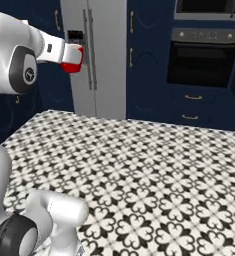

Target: Gather all objects into one cabinet and sort the glasses and bowls to opposite sides.

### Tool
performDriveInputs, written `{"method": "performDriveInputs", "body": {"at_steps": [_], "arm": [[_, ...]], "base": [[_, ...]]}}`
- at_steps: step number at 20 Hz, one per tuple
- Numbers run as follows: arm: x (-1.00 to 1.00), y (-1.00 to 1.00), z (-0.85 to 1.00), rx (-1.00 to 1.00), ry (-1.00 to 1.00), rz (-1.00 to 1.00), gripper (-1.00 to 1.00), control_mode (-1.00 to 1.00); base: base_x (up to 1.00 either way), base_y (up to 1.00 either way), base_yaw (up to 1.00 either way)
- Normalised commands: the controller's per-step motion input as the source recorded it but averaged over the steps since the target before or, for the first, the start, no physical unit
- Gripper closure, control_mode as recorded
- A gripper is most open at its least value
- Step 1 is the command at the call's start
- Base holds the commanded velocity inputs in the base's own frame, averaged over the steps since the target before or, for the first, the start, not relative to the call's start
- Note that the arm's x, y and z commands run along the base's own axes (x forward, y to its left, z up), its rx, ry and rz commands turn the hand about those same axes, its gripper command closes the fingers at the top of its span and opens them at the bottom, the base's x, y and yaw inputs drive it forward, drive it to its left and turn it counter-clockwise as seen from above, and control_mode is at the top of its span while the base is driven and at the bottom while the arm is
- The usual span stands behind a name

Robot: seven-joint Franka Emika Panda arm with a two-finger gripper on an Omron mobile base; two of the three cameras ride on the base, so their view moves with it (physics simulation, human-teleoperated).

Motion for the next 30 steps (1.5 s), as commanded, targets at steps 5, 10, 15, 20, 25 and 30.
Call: {"method": "performDriveInputs", "body": {"at_steps": [5,10,15,20,25,30], "arm": [[0.00,0.00,0.00,0.00,0.00,0.00,1.00,1.00],[0.00,0.00,0.00,0.00,0.00,0.00,1.00,1.00],[0.00,0.00,0.00,0.00,0.00,0.00,1.00,1.00],[0.00,0.00,0.00,0.00,0.00,0.00,1.00,1.00],[0.00,0.00,0.00,0.00,0.00,0.00,1.00,1.00],[0.00,0.00,0.00,0.00,0.00,0.00,1.00,1.00]], "base": [[0.39,-0.80,-0.38],[0.01,-0.83,-0.51],[0.71,-0.45,-0.06],[1.00,-0.68,0.00],[1.00,-0.91,-0.02],[1.00,-0.86,0.00]]}}
